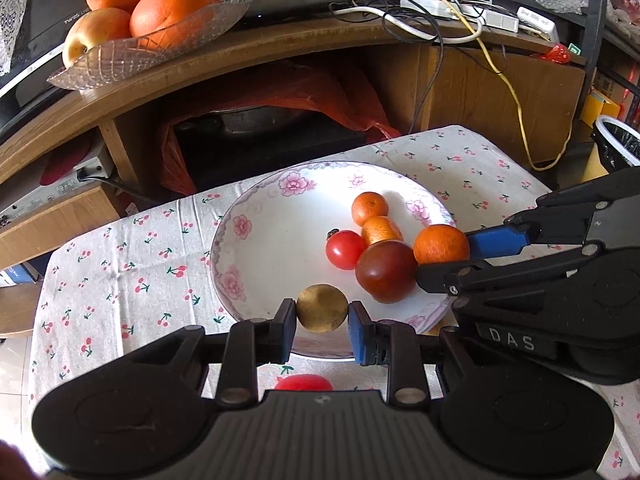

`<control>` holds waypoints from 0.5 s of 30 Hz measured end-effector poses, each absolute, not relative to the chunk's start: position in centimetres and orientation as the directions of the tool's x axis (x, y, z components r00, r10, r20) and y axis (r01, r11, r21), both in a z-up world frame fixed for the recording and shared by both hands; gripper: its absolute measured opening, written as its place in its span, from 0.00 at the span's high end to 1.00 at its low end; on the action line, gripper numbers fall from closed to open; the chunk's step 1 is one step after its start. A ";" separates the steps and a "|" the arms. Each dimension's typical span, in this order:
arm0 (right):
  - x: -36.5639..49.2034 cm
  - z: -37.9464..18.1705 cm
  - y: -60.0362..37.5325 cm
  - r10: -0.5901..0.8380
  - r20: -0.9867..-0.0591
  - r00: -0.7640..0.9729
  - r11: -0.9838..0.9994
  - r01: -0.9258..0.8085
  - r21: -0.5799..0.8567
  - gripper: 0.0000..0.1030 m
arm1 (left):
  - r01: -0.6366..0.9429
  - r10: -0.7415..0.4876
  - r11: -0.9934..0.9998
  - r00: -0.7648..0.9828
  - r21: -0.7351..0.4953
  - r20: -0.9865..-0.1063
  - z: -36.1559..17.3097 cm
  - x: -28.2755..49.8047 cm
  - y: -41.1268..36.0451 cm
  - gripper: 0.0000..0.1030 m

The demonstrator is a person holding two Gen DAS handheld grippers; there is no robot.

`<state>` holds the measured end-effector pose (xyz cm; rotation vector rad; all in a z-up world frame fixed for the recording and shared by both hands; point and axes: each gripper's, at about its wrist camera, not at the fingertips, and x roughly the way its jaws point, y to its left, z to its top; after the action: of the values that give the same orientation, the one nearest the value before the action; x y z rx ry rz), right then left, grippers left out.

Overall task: Organize fruits
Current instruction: 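Carry the potato and orange over the bowl and open both tools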

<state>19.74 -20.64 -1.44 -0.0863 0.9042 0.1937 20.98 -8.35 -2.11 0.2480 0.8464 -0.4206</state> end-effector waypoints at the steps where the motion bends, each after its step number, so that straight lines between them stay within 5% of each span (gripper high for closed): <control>1: 19.9 -1.5 -20.7 0.138 -0.785 0.604 0.979 -0.204 0.014 0.77 | 0.454 -0.260 0.890 0.585 0.044 -0.768 -2.2 21.1 -8.3 0.64; 15: 21.6 -1.3 -20.5 0.194 -0.759 0.622 0.973 -0.221 0.067 0.76 | 0.434 -0.255 0.900 0.579 0.028 -0.774 -3.1 22.3 -7.9 0.64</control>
<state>21.55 -20.46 -1.28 -0.0342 0.8672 0.2384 22.34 -7.87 -3.09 0.2246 0.8642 -0.4070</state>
